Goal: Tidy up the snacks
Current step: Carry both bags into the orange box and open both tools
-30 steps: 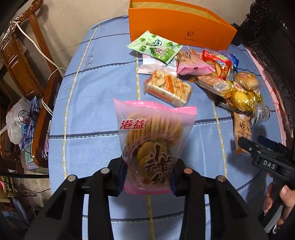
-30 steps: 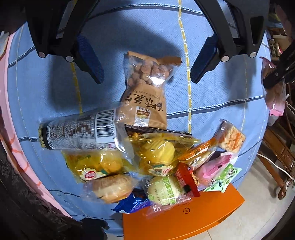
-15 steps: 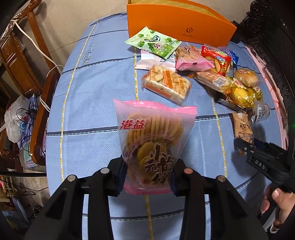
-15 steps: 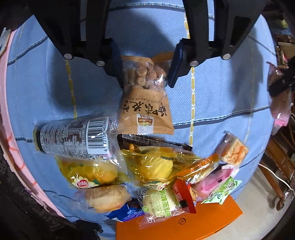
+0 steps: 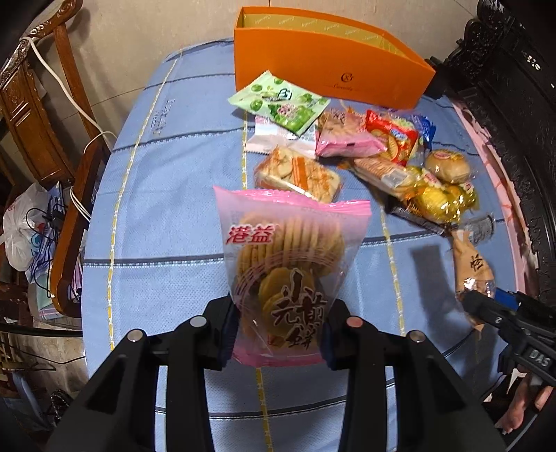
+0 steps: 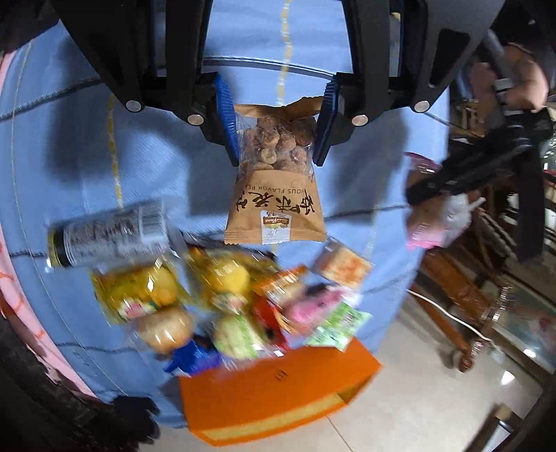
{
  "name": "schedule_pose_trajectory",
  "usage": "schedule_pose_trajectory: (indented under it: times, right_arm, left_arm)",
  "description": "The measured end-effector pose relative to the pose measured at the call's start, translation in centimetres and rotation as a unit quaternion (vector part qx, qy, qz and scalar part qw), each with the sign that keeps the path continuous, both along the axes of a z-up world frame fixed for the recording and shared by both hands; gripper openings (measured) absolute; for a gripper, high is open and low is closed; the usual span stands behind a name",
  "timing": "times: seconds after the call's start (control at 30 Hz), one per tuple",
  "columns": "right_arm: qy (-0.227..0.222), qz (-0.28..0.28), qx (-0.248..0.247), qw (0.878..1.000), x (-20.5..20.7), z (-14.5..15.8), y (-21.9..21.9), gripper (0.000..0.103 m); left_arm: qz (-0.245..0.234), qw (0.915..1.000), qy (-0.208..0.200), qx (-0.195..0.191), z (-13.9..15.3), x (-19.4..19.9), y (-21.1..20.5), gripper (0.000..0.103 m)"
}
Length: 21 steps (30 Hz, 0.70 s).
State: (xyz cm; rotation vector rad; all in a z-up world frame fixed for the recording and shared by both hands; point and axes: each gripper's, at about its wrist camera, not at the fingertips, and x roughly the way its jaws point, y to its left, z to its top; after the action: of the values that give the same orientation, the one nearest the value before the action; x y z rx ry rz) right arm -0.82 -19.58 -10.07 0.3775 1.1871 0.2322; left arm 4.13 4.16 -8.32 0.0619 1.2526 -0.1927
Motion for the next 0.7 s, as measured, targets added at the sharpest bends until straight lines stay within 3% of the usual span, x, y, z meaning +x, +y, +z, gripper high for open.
schedule_pose_trajectory:
  times: [0.3, 0.7]
  right_arm:
    - [-0.058, 0.003, -0.014, 0.998, 3.5, 5.4, -2.0, 0.042]
    - [-0.148, -0.020, -0.015, 0.989, 15.2, 11.5, -5.0, 0.042]
  left_arm:
    - [-0.008, 0.9990, -0.042, -0.010, 4.3, 4.2, -3.0, 0.037]
    - [0.002, 0.9956, -0.090, -0.026, 10.2, 15.4, -7.5, 0.037]
